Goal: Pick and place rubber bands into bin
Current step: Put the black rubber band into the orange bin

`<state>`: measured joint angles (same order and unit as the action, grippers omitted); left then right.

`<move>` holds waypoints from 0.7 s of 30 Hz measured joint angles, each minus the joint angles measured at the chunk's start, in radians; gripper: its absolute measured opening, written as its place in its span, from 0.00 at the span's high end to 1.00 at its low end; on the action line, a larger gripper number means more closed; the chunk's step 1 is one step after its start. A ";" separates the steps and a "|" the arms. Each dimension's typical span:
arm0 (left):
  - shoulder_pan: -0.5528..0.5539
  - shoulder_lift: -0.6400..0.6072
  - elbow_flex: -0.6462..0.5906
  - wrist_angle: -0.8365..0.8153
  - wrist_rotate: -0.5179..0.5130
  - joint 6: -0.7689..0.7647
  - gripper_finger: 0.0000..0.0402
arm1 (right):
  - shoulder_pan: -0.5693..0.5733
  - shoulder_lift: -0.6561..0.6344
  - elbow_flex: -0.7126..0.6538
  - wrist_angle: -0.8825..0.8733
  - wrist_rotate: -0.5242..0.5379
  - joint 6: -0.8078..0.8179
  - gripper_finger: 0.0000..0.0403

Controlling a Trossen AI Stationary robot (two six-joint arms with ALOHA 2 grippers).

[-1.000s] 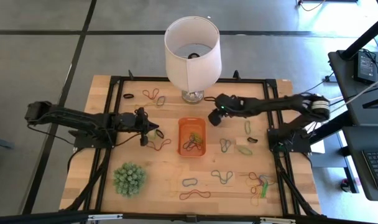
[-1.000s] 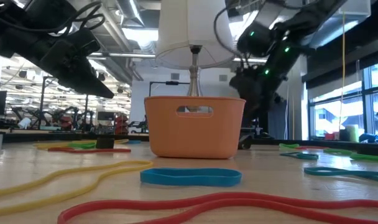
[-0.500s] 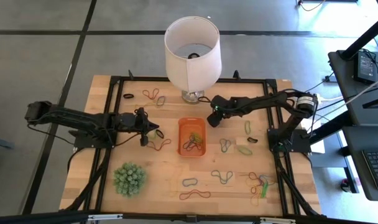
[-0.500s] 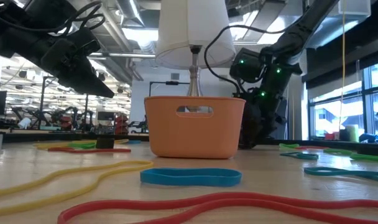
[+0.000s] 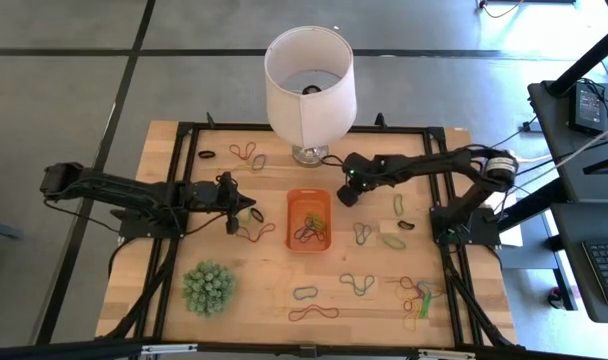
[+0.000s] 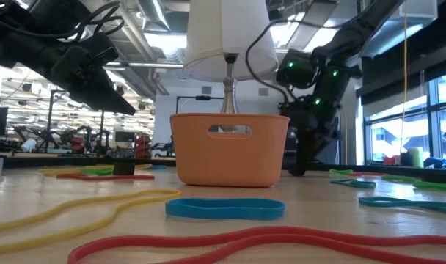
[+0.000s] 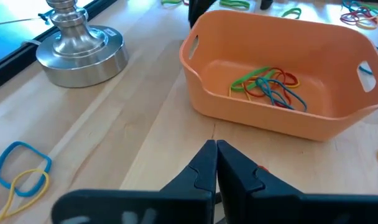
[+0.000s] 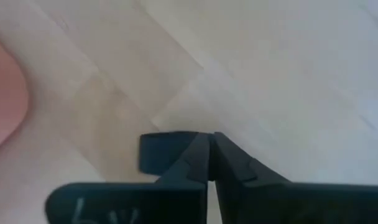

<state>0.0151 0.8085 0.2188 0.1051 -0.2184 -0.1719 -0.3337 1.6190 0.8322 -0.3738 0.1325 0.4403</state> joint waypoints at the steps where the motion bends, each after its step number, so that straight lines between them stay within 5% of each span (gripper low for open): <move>1: 0.000 0.000 0.000 0.000 0.000 0.000 0.98 | 0.000 -0.020 0.000 -0.020 0.002 0.000 0.99; 15: 0.000 0.000 0.000 0.000 0.000 0.002 0.99 | 0.145 -0.360 0.001 -0.085 0.110 -0.050 0.99; 21: 0.000 0.000 0.000 0.001 -0.031 0.002 0.99 | 0.233 -0.388 0.049 -0.066 0.113 -0.084 0.99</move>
<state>0.0151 0.8085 0.2188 0.1059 -0.2490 -0.1699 -0.1006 1.2309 0.8816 -0.4401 0.2455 0.3560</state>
